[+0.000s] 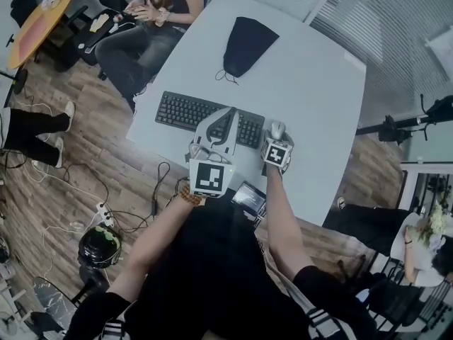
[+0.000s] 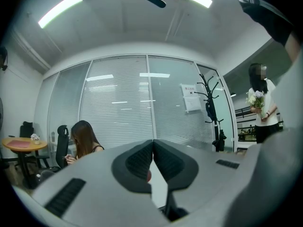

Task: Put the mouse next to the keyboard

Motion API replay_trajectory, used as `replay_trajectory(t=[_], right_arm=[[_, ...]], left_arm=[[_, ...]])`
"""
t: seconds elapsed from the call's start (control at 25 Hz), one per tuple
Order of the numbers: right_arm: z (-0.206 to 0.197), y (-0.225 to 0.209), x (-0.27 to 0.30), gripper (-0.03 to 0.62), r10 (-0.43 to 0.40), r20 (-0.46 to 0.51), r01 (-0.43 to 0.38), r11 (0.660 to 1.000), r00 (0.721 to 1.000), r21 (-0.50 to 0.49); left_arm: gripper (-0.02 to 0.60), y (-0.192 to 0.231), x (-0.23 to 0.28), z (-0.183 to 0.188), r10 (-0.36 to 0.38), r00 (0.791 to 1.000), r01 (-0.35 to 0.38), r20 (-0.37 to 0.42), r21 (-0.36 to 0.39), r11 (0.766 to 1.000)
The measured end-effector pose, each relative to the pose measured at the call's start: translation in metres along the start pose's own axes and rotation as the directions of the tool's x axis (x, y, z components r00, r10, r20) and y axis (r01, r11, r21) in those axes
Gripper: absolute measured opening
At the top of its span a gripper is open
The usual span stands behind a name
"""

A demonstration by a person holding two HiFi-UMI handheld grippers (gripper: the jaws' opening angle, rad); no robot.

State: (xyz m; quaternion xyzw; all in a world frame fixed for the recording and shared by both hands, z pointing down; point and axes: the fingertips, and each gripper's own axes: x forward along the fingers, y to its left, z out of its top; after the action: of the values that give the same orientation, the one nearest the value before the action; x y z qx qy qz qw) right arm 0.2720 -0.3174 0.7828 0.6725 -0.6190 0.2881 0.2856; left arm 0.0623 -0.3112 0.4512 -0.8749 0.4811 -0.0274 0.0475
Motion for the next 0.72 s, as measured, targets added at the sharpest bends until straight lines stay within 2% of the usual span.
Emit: replay_trajectory(t=[0.2,0.4,0.56,0.72], right_arm=[[-0.007,-0.001,0.01,0.295,0.008,-0.015,-0.008,1.0,1.0,-0.004],[-0.019,0.002,0.012,0.295,0.014,-0.072,-0.013,1.0,0.997,0.011],[-0.014,0.004,0.018,0.295,0.024,-0.034,-0.024,1.0,0.999,-0.006],[-0.027,0.003,0.018,0.296,0.024,-0.096,-0.022,0.999,0.995,0.025]], left_arm=[[0.012,-0.001,0.003,-0.004,0.002,1.0,-0.002,-0.008,-0.002,1.0],[0.012,0.0,0.002,-0.008,0.006,1.0,-0.006,-0.018,0.002,1.0],[0.012,0.0,0.002,-0.009,0.009,1.0,-0.009,-0.022,0.005,1.0],[0.012,-0.001,0.004,-0.011,0.008,1.0,-0.008,-0.027,0.005,1.0]])
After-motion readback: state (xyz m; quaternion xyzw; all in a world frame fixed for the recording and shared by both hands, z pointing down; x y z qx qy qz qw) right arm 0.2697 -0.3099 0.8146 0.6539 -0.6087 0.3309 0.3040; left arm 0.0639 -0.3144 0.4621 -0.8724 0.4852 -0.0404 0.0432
